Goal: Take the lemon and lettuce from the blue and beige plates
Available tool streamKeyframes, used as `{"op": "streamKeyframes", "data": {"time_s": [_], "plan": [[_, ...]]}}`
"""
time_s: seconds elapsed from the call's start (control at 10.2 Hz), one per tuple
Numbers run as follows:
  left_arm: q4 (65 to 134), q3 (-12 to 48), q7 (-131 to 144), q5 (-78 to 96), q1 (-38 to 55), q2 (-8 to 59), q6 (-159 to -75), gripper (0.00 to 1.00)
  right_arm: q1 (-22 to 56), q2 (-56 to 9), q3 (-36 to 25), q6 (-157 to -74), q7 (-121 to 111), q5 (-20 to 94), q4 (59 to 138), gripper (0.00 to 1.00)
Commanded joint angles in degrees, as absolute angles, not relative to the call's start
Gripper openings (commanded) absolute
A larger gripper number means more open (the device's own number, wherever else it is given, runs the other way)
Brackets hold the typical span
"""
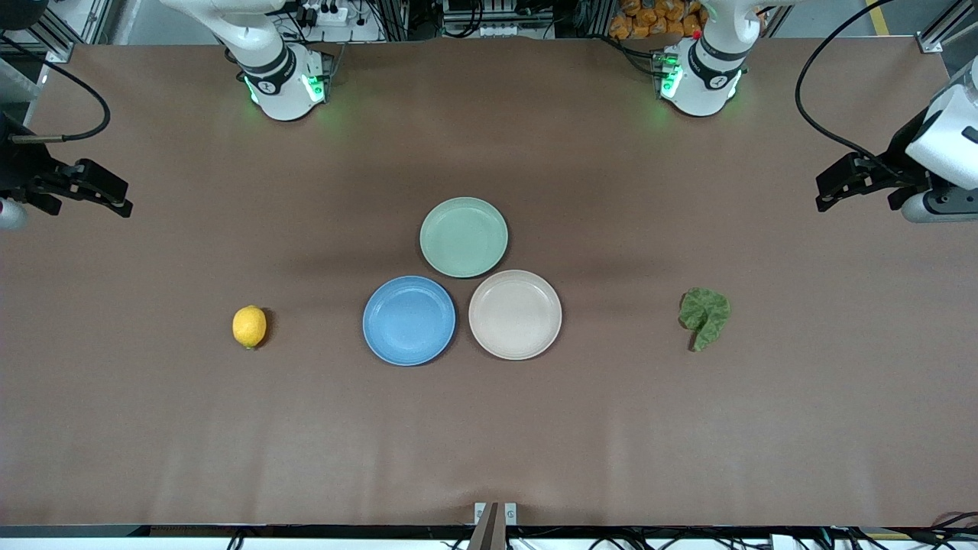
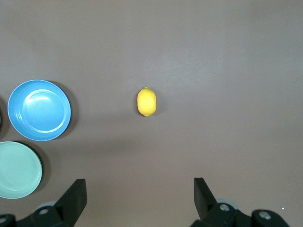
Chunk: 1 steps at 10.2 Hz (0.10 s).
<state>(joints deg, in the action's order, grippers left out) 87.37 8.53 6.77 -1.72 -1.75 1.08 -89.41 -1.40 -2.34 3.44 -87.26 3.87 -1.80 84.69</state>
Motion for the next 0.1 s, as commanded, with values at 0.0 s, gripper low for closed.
{"op": "streamKeyframes", "data": {"time_s": [0.0], "plan": [[86.7, 8.9, 6.5, -2.7, -2.0, 0.9, -88.2, 1.00, -1.5, -1.0, 3.5, -87.8, 4.0, -2.8, 86.0, 1.00]]}}
